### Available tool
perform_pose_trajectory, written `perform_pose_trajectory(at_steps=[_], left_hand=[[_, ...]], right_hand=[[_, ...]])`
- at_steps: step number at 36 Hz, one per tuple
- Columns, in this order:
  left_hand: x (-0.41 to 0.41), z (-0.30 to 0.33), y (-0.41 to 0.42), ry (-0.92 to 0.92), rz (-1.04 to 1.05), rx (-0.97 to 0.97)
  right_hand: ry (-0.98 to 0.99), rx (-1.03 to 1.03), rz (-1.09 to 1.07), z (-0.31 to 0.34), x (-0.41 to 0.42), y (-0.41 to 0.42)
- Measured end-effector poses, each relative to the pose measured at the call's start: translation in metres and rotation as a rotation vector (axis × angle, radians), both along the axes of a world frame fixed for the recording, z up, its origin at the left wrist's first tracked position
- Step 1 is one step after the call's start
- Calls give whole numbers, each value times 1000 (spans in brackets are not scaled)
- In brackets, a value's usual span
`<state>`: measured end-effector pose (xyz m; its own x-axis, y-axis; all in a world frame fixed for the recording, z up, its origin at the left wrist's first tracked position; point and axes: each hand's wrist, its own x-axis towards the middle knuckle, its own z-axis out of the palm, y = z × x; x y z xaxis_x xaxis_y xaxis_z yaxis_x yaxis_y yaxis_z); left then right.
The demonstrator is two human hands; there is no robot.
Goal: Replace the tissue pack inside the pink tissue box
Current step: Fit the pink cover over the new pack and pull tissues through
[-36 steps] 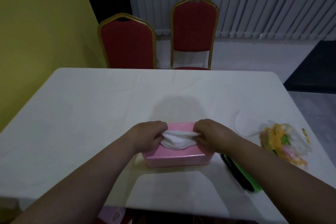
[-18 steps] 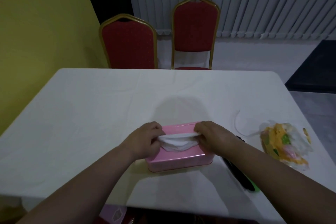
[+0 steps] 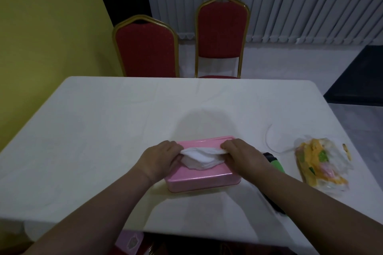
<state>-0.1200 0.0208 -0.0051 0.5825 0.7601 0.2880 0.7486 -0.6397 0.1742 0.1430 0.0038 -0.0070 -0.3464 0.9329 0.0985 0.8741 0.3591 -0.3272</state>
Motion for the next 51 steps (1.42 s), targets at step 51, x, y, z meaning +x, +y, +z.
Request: perform_pose_trajectory(at_steps=[51], left_hand=[[16,-18,62,-394,468,-457]], right_hand=[[458,-376,-433,-3,-1,41]])
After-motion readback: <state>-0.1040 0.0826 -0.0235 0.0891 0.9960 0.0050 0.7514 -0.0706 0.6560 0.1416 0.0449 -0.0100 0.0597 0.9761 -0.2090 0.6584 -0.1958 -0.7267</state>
